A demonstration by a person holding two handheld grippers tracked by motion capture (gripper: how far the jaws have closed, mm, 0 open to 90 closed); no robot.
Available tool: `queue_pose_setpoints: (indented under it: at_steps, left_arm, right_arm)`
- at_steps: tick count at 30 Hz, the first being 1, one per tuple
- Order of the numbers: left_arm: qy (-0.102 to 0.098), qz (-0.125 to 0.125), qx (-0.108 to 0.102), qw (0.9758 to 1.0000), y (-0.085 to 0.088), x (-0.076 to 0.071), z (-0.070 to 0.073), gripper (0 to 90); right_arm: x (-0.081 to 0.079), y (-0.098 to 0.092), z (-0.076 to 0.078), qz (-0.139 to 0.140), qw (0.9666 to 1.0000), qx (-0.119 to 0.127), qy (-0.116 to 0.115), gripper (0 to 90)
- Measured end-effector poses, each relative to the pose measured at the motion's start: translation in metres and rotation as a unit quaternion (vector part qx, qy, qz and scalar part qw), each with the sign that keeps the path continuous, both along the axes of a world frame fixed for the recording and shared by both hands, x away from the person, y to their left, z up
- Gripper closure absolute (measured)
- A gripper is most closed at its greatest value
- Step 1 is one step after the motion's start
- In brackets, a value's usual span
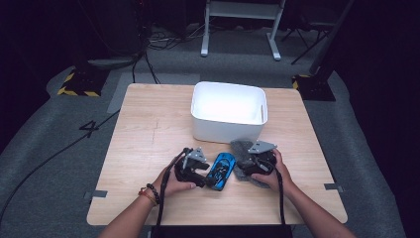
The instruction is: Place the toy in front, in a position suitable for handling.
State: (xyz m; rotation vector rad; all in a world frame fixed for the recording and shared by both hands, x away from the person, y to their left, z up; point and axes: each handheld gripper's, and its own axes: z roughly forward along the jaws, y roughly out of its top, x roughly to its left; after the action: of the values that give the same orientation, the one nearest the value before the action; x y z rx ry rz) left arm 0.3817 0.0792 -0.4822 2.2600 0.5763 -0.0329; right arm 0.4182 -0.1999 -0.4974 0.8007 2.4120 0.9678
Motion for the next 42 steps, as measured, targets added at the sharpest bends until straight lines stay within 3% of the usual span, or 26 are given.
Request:
queue_pose_setpoints:
  at_steps: [7,9,11,13,17,19,21,23,27,28,30,32,34,35,37,39,42]
  left_arm:
    - [-0.021,0.024,0.006,0.9995,-0.013,-0.004,0.0,29.4]
    - [-0.026,0.035,0.006,0.999,-0.015,-0.004,0.0,26.5]
    - [-0.027,0.044,0.005,0.9987,-0.017,-0.003,-0.001,26.4]
    - [-0.03,0.053,0.004,0.9981,-0.019,-0.002,-0.001,26.4]
    - [-0.038,0.057,0.007,0.9976,-0.022,-0.001,0.0,26.5]
    - [-0.04,0.053,0.009,0.9978,-0.021,-0.001,0.001,25.7]
    - [-0.04,0.045,0.001,0.9982,-0.02,-0.001,0.003,23.1]
    - [-0.05,0.045,-0.006,0.9977,-0.016,-0.001,0.008,23.1]
    - [-0.066,0.083,-0.014,0.9943,-0.005,0.007,0.014,22.6]
    - [-0.065,0.086,-0.011,0.9941,-0.004,0.008,0.014,22.6]
    - [-0.059,0.089,-0.008,0.9942,-0.003,0.013,0.01,22.0]
    - [-0.059,0.094,0.003,0.9938,-0.006,0.016,0.007,22.1]
    - [-0.068,0.094,0.012,0.9931,-0.009,0.017,0.005,22.1]
    - [-0.07,0.094,0.015,0.993,-0.01,0.018,0.005,22.1]
    - [-0.073,0.097,0.018,0.9925,-0.012,0.02,0.005,22.3]
    - [-0.074,0.098,0.015,0.9924,-0.015,0.022,0.004,22.7]
    - [-0.069,0.082,0.026,0.9939,-0.019,0.022,-0.001,23.5]
  right_arm:
    - [0.002,-0.011,0.003,0.006,0.9999,0.009,0.008,25.9]
    - [0.001,-0.016,0.004,0.019,0.9996,0.009,0.019,40.9]
    - [-0.002,-0.02,0.007,0.029,0.9995,0.0,0.015,52.2]
    - [-0.007,-0.027,0.013,0.054,0.9983,-0.011,0.018,66.1]
    - [-0.018,-0.039,0.024,0.102,0.9941,0.003,0.039,74.4]
    - [-0.028,-0.043,0.028,0.144,0.9879,0.016,0.057,74.9]
    - [-0.041,-0.042,0.028,0.176,0.982,0.011,0.067,74.9]
    - [-0.055,-0.036,0.027,0.217,0.9733,0.008,0.075,74.7]
    - [-0.082,-0.018,0.028,0.286,0.9553,-0.003,0.075,74.1]
    - [-0.089,-0.01,0.028,0.297,0.9521,-0.009,0.071,73.6]
    - [-0.094,-0.002,0.028,0.308,0.9489,-0.011,0.068,73.1]
    - [-0.1,0.012,0.026,0.313,0.948,-0.025,0.053,71.7]
    - [-0.103,0.025,0.026,0.308,0.9505,-0.035,0.026,70.1]
    - [-0.104,0.031,0.026,0.309,0.9502,-0.04,0.015,69.6]
    - [-0.106,0.043,0.026,0.292,0.9544,-0.057,-0.021,65.6]
    - [-0.106,0.051,0.025,0.287,0.9548,-0.063,-0.044,59.8]
    - [-0.105,0.055,0.021,0.249,0.9613,-0.074,-0.092,37.4]
